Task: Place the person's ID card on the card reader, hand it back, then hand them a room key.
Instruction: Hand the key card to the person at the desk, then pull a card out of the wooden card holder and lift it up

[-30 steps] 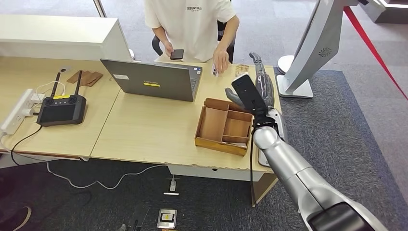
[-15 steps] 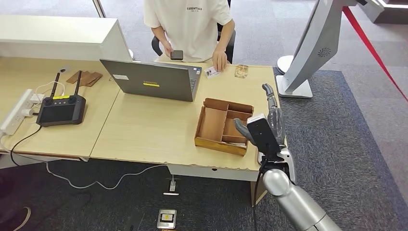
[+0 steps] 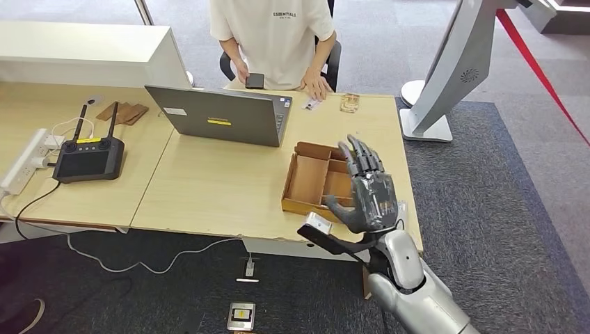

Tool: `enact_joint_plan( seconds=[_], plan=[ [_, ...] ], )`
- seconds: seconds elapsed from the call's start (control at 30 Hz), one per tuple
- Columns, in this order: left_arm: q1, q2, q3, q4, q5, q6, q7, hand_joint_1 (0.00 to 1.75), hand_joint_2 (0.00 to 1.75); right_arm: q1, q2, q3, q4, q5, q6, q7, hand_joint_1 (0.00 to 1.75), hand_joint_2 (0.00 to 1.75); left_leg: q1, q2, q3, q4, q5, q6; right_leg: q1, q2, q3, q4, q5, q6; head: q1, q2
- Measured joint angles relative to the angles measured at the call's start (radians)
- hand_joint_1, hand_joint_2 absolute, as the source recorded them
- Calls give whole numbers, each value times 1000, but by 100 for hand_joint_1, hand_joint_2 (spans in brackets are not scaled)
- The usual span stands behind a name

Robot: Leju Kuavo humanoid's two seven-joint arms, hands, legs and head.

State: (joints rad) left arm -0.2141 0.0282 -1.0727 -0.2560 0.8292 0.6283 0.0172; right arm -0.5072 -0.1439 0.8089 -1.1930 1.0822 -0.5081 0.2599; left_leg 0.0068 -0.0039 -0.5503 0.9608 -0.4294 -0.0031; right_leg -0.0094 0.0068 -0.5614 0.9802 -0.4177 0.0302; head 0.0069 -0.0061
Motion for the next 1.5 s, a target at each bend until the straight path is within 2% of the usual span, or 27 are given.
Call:
enact_joint_plan(
  seconds=[0.07,0.13,0.47,0.97,1.5],
  plan=[
    [-1,0,0,0,0,0,4,0,175,10,11,18,27,88,10,29,0,175,0,0,0,0,0,0,0,0,0,0,0,0,0,0],
    [-2,0,0,0,-2,0,7,0,175,18,25,30,66,106,6,33,0,175,0,0,0,0,0,0,0,0,0,0,0,0,0,0],
    [-4,0,0,0,-3,0,12,0,175,20,67,51,222,90,-10,37,0,175,0,0,0,0,0,0,0,0,0,0,0,0,0,0],
    [-9,0,-2,0,-6,0,13,0,175,18,79,55,305,98,5,98,0,175,0,0,0,0,0,0,0,0,0,0,0,0,0,0],
    [-16,-1,-19,0,-10,0,18,0,175,-6,98,52,398,92,0,111,0,175,0,0,0,0,0,0,0,0,0,0,0,0,0,0]
  ],
)
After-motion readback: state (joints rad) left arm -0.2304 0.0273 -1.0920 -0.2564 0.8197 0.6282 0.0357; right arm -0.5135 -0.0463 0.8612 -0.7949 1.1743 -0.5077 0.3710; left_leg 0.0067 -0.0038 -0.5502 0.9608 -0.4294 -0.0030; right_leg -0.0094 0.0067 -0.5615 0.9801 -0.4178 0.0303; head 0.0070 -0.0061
